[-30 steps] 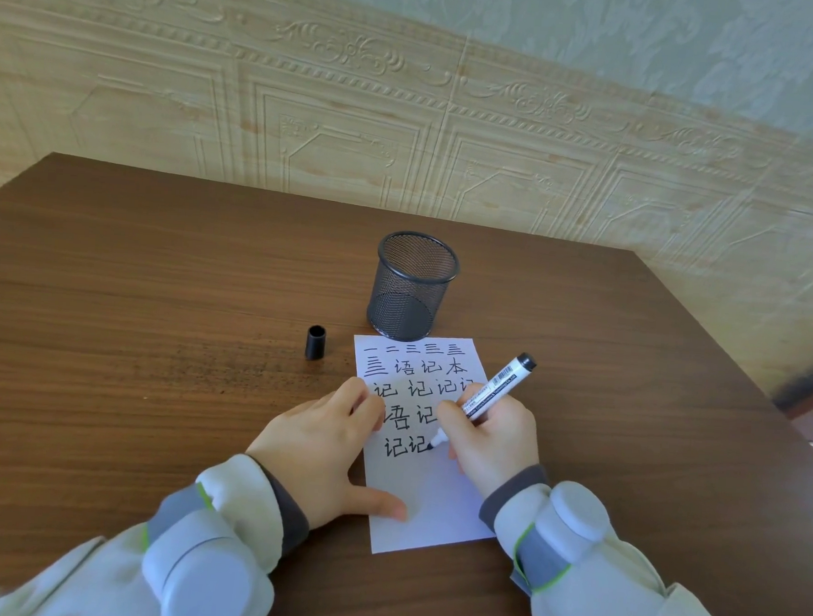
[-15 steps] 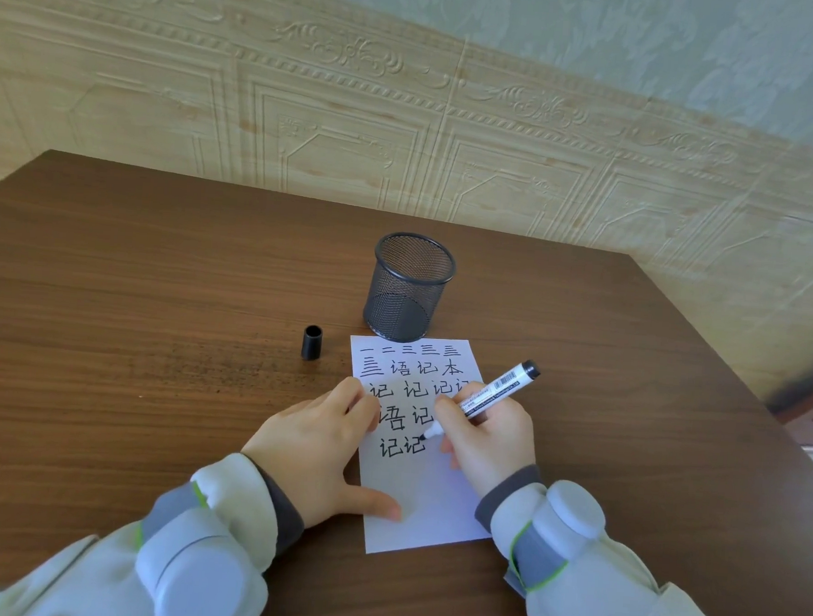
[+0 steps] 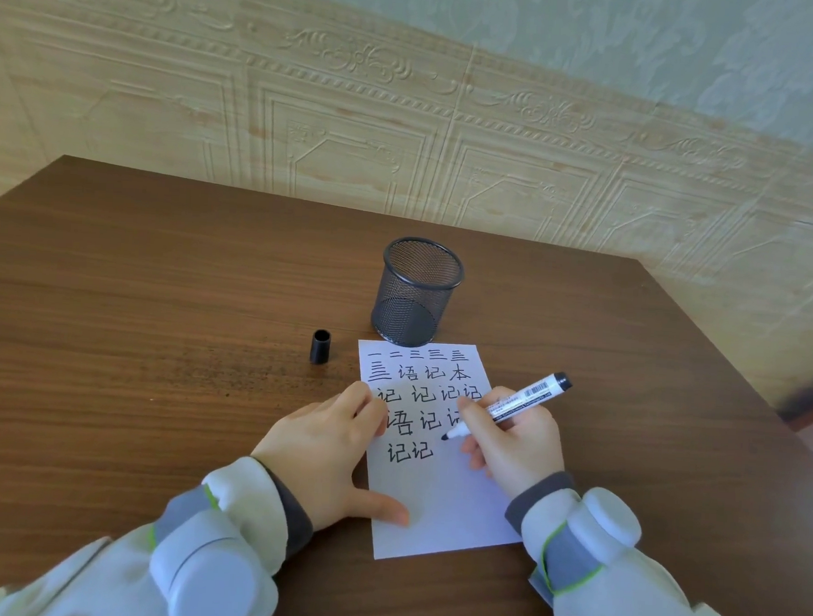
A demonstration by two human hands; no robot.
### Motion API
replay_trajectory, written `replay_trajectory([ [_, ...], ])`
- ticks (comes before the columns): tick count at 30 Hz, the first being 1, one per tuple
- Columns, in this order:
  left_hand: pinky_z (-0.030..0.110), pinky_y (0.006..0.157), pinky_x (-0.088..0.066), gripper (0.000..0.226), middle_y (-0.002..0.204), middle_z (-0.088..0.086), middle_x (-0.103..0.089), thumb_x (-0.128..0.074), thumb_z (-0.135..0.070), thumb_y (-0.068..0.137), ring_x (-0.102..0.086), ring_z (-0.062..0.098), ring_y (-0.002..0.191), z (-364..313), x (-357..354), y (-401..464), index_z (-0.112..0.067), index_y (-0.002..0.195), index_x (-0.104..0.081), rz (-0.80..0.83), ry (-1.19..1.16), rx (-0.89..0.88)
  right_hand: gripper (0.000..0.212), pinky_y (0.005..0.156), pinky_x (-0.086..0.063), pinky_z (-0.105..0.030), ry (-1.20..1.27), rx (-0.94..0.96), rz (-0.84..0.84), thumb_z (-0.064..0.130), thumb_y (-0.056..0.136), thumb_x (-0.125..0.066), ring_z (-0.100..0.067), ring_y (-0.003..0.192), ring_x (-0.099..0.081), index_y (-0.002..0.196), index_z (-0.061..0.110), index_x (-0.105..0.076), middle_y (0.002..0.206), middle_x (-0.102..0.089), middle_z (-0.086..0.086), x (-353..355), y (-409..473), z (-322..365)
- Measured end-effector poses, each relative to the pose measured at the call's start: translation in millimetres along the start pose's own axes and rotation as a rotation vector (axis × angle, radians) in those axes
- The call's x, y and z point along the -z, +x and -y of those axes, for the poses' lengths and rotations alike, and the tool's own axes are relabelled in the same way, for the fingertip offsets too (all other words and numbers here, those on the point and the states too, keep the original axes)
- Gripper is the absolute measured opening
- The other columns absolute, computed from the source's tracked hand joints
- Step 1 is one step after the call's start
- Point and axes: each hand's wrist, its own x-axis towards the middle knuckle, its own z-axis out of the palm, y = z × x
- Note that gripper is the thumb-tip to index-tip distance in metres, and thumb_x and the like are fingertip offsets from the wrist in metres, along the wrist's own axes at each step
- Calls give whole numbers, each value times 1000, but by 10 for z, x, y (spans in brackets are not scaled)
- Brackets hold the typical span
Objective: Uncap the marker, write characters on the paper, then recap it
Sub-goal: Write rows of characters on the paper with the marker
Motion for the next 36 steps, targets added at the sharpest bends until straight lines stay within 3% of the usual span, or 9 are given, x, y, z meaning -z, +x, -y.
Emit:
replay_trajectory([
  [17,20,71,-28,76,119,-14,-34,-60,-75,60,-37,6,88,-5,9,-11,-28,116,-38,-2,-8,3,26,39,-40,-15,-34,34,6,9,85,-63,-9,33,-49,59,5,-59,44,-58,0,-5,-23,16],
  [22,18,67,-26,76,118,-15,-33,-59,-76,60,-36,5,87,-8,7,-12,-28,115,-37,-1,-3,1,29,39,-41,-19,-56,26,20,3,81,-61,-6,31,-47,54,5,-50,46,-55,-9,-12,-21,38],
  [28,18,70,-28,76,118,-15,-34,-59,-77,60,-38,5,88,-6,6,-13,-29,115,-37,-3,-16,-2,29,37,-39,-17,-19,22,-12,2,82,-59,-6,31,-48,54,5,-51,41,-55,2,4,-33,42],
  [36,18,68,-27,76,117,-15,-34,-59,-77,60,-38,6,87,-5,0,-9,-29,115,-37,-9,-8,-2,28,35,-36,-15,0,2,-55,7,85,-61,-6,32,-49,58,3,-55,45,-58,-2,-13,-38,43],
])
